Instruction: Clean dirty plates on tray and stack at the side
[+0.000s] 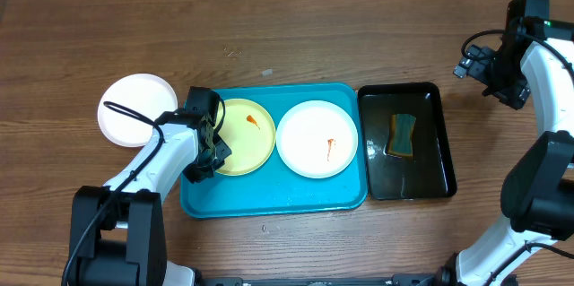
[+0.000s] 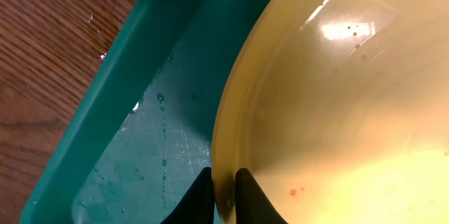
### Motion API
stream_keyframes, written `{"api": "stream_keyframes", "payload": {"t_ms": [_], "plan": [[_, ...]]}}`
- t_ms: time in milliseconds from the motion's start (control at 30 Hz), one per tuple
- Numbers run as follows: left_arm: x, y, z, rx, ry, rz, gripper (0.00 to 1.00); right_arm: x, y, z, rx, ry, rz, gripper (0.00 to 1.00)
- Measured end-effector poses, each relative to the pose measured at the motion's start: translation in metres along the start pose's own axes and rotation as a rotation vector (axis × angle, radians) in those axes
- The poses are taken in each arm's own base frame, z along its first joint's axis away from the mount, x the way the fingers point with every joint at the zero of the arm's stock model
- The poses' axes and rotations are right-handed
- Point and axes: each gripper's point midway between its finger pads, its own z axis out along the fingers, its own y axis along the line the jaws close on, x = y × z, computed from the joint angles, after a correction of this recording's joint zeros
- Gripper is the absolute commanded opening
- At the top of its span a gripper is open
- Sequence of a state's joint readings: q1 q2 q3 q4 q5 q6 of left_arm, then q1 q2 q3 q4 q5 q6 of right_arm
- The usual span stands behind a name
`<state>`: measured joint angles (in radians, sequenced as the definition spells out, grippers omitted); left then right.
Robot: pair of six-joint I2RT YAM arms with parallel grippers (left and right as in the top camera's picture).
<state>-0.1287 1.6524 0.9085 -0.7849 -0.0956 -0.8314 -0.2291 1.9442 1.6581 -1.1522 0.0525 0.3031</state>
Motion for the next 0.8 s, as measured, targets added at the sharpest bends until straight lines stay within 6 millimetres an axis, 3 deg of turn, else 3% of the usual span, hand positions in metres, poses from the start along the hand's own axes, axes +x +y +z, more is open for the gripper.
{"api": "stream_keyframes", "payload": {"t_ms": [333, 400, 500, 567, 700, 800], "plan": [[-0.021, 0.016, 0.000, -0.071, -0.089, -0.024, 0.12, 0.000, 0.000, 0.000, 0.000, 0.000, 0.000, 1.00], [-0.025, 0.018, -0.002, -0.086, -0.108, -0.020, 0.22, 0.000, 0.000, 0.000, 0.000, 0.000, 0.000, 1.00], [-0.032, 0.016, -0.007, -0.089, -0.133, 0.006, 0.51, 0.000, 0.000, 0.000, 0.000, 0.000, 0.000, 1.00], [-0.039, 0.012, -0.015, -0.089, -0.146, 0.051, 0.62, 0.000, 0.000, 0.000, 0.000, 0.000, 0.000, 1.00], [-0.056, -0.001, -0.042, -0.074, -0.171, 0.111, 0.61, 0.000, 0.000, 0.000, 0.000, 0.001, 0.000, 1.00], [-0.066, -0.027, -0.068, 0.022, -0.171, 0.221, 0.59, 0.000, 0.000, 0.000, 0.000, 0.000, 0.000, 1.00]]}}
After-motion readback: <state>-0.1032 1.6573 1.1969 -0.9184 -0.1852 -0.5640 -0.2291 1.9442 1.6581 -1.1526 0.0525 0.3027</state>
